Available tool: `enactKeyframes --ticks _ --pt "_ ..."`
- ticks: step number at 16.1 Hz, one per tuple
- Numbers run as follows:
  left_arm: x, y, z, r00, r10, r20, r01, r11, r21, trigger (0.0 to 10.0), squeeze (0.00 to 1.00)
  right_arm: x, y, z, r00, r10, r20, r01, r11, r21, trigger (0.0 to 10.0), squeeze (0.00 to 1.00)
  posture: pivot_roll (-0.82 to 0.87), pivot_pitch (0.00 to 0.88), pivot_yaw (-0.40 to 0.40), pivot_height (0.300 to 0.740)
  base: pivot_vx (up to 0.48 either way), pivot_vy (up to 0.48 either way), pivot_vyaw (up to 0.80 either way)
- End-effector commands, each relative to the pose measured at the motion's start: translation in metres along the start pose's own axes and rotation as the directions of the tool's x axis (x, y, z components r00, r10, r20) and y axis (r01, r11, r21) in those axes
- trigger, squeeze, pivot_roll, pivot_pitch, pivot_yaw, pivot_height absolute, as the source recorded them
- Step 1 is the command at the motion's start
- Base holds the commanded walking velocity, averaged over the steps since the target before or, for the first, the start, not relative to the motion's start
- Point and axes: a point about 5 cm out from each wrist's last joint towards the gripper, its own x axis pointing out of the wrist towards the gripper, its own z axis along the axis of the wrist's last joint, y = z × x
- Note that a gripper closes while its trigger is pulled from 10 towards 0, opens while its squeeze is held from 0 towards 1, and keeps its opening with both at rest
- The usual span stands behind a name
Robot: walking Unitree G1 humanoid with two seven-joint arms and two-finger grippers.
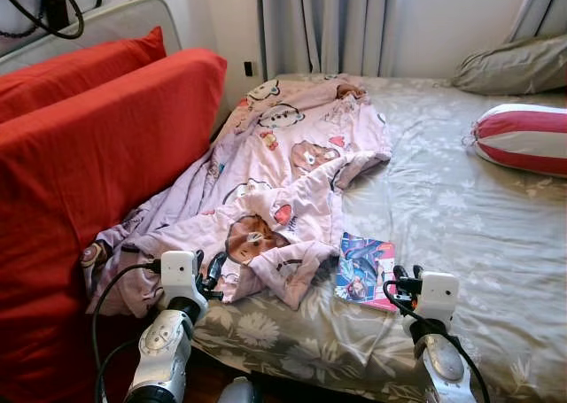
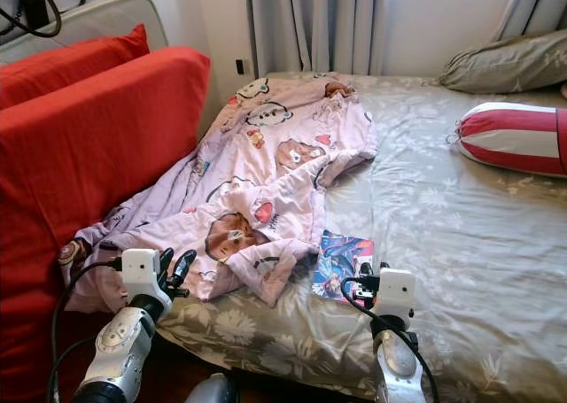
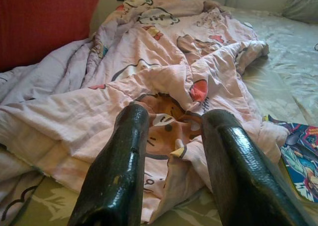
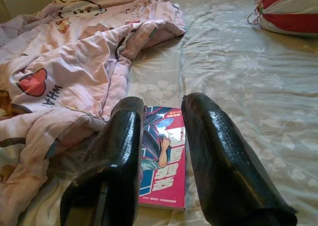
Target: Clean up the room
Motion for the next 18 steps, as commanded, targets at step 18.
enactKeyframes --ticks 18 --pt "0.001 0.004 0.003 1.0 0.01 -0.007 -0.01 1.0 0.016 10.0 0.0 -0.002 0.017 -0.002 0.995 0.096 -0.003 -0.096 0.995 0.02 10.0 0.0 -0.02 0.0 0.073 0.625 0.063 0.0 0.11"
